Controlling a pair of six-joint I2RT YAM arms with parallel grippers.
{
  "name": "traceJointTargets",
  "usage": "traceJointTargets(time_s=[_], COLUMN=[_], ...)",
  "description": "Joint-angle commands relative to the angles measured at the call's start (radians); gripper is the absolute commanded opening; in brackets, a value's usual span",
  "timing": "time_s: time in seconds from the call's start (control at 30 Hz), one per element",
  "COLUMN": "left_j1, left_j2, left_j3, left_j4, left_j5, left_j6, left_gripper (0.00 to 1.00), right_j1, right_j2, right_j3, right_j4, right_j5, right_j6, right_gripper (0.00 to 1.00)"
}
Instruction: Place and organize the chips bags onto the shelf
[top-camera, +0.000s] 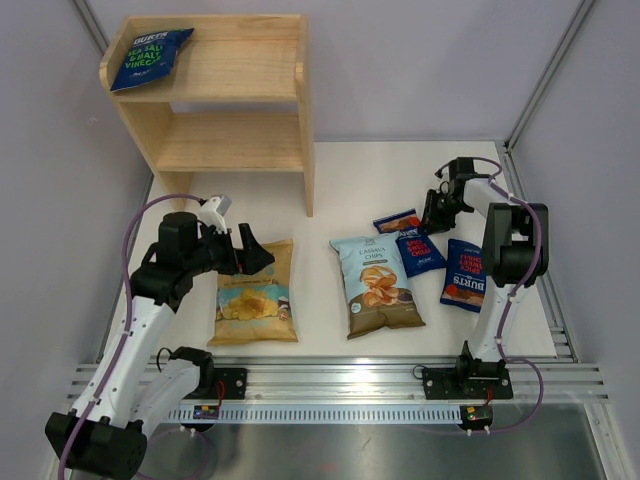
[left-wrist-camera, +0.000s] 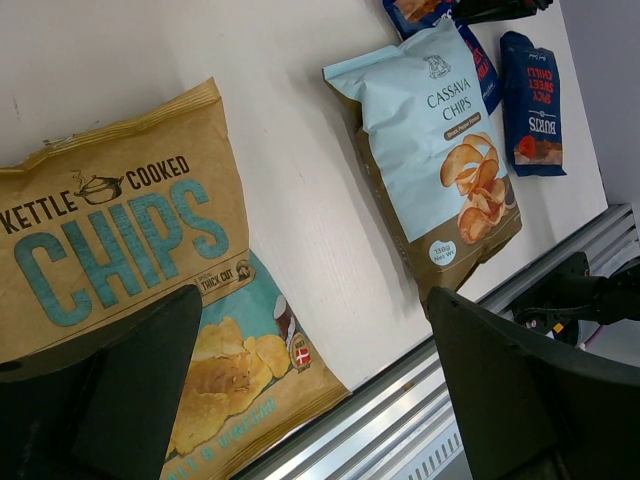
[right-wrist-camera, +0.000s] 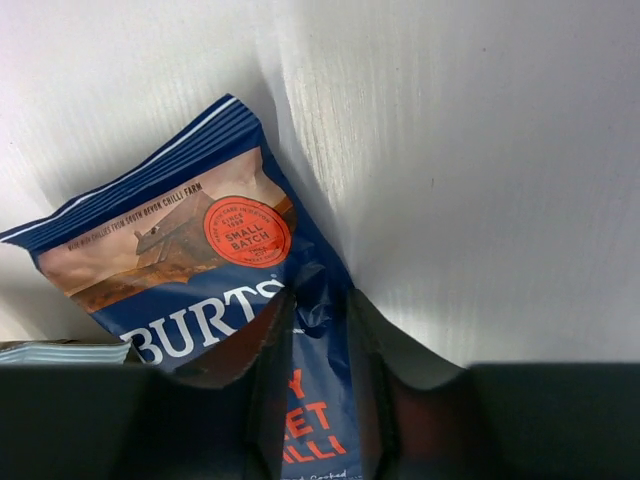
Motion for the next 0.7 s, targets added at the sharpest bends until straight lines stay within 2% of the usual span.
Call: traceJointTargets(time_s=[0.0, 0.13, 0.2, 0.67], left_j1=[-0.007, -0.009, -0.009, -0.01], left_j2=[-0.008, -0.011, -0.009, -0.023], left_j3=[0.015, 0.013, 0.015, 0.016], left_j4=[0.013, 0.014, 0.014, 0.016], left_j5=[-0.006, -0.009, -0.011, -0.046], left_j6=[0.016, 0.014, 0.013, -0.026], left_gripper=[0.99, 0.99, 0.99, 0.99], right_j1=[0.015, 0.015, 0.015, 0.015], right_j2=[-0.012, -0.034, -0.064, -0.333], right_j3=[-0.018, -0.035, -0.05, -0.224], right_j4=[-0.037, -0.004, 0.028, 0.312], right_j5=[0.08, 0.088, 0.071, 0.042], right_j6=[-0.001, 0.031, 0.056, 0.3], right_gripper=[0.32, 0.15, 0.0, 0.0])
